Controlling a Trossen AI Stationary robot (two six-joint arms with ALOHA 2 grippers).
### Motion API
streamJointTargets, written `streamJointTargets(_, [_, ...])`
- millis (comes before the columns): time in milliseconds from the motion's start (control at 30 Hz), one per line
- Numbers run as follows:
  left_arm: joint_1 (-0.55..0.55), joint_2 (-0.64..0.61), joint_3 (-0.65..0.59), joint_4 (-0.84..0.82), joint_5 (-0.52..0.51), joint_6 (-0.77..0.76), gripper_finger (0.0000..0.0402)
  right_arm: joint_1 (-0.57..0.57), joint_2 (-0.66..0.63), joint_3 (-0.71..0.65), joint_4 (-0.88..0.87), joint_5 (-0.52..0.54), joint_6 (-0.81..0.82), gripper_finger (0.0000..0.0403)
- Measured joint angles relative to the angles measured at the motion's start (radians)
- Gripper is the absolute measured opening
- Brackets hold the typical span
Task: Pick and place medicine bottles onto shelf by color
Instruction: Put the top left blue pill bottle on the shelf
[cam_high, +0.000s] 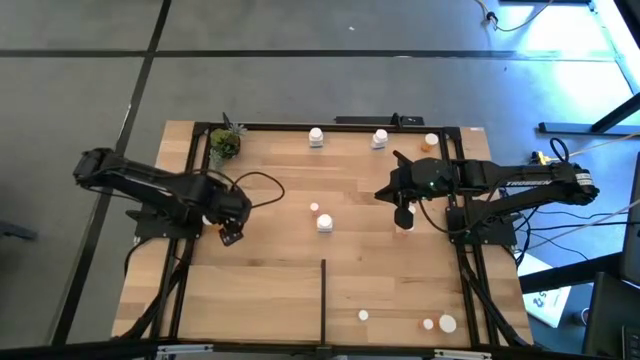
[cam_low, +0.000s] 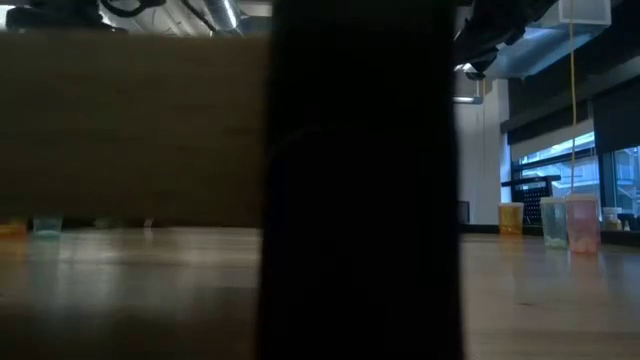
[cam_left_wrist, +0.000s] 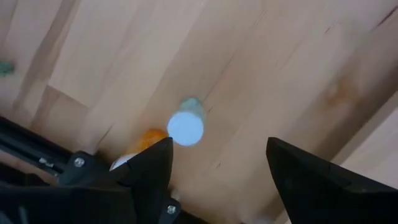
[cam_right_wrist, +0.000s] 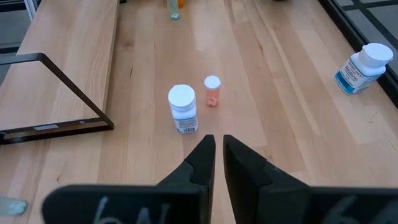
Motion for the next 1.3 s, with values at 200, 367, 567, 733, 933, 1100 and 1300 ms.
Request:
streamJointTargets(200, [0.008,0.031,-0.02,0.012,0.0,0.031,0.0253,0.0,0.0,0.0,0.004,0.0,0.001,0.0036])
streamJointTargets(367, [0.036,0.026,-0.063,0.039,0.005,0.037,0.0253,0.0,0.0,0.0,0.006,0.0,0.001,0.0036])
streamJointTargets(567, [0.076,0.025,-0.1,0.07,0.006,0.085,0.0253,0.0,0.0,0.0,0.006,0.0,0.002,0.0036])
streamJointTargets(733, [0.102,0.025,-0.118,0.095,0.008,0.109,0.0253,0.0,0.0,0.0,0.006,0.0,0.002,0.0036])
streamJointTargets(933, [0.106,0.025,-0.168,0.134,0.031,0.109,0.0253,0.0,0.0,0.0,0.005,0.0,0.002,0.0036])
streamJointTargets(1100, [0.106,0.026,-0.202,0.17,0.038,0.109,0.0253,0.0,0.0,0.0,0.005,0.0,0.002,0.0036])
streamJointTargets(1300, [0.106,0.025,-0.223,0.198,0.037,0.11,0.0253,0.0,0.0,0.0,0.005,0.0,0.0,0.0036])
